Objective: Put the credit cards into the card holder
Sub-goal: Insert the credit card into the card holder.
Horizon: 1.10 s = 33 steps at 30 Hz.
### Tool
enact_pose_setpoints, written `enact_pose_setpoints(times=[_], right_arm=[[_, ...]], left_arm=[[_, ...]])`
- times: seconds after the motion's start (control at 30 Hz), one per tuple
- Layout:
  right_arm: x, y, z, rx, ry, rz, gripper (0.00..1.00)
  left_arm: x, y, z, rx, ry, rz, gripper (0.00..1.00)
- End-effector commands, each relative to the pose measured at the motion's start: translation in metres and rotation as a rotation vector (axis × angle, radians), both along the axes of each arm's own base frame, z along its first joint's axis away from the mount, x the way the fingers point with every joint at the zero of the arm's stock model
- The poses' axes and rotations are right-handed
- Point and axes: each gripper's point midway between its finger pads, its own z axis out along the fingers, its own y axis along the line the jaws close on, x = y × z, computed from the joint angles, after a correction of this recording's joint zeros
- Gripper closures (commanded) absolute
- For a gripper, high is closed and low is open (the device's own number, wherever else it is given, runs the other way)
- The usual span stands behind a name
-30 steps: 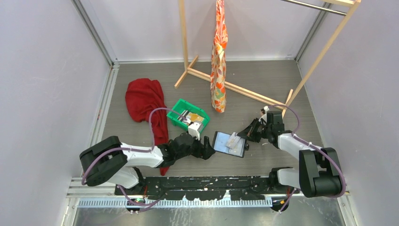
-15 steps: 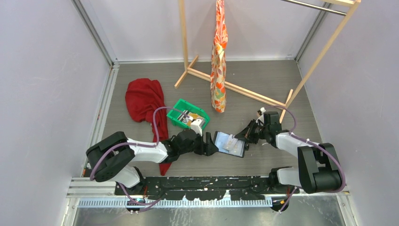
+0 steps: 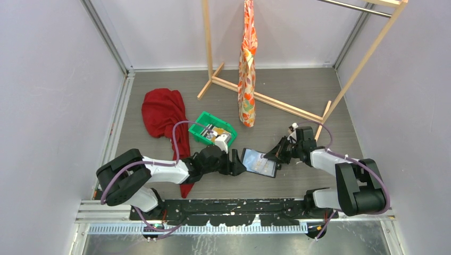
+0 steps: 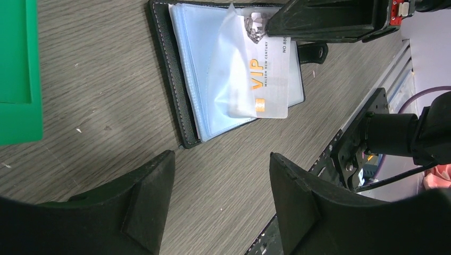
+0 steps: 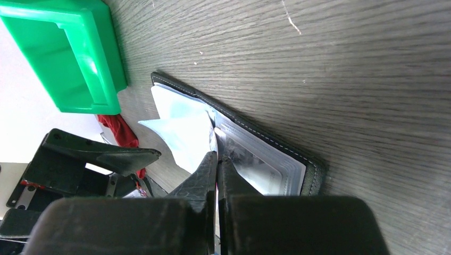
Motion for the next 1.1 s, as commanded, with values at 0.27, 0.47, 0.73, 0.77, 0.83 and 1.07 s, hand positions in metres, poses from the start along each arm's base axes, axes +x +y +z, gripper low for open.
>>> enact_pose_setpoints(times=[0.27, 0.47, 0.73, 0.77, 0.83, 1.07], right_arm=[[0.012, 0.005, -0.002, -0.024, -0.085, 0.042, 0.92], [0.017, 0.008, 0.000, -0.016, -0.120, 0.071, 0.88], [0.026, 0.010, 0.011, -0.036, -0.166, 0.132, 0.74], [0.027, 0.010, 0.011, -0.035, -0.169, 0.138, 0.72], [0.029, 0.011, 0.012, -0.035, -0.168, 0.140, 0.69], [0.026, 0.009, 0.011, -0.059, -0.135, 0.152, 0.61]], left_arm=[[0.008, -0.008, 0.014, -0.043, 0.002, 0.006, 0.34], [0.011, -0.006, 0.014, -0.037, 0.007, 0.013, 0.34], [0.013, -0.005, 0.012, -0.032, 0.016, 0.017, 0.34], [0.013, -0.005, 0.013, -0.032, 0.016, 0.016, 0.34], [0.013, -0.006, 0.013, -0.032, 0.017, 0.014, 0.34], [0.014, -0.007, 0.015, -0.034, 0.017, 0.012, 0.34]])
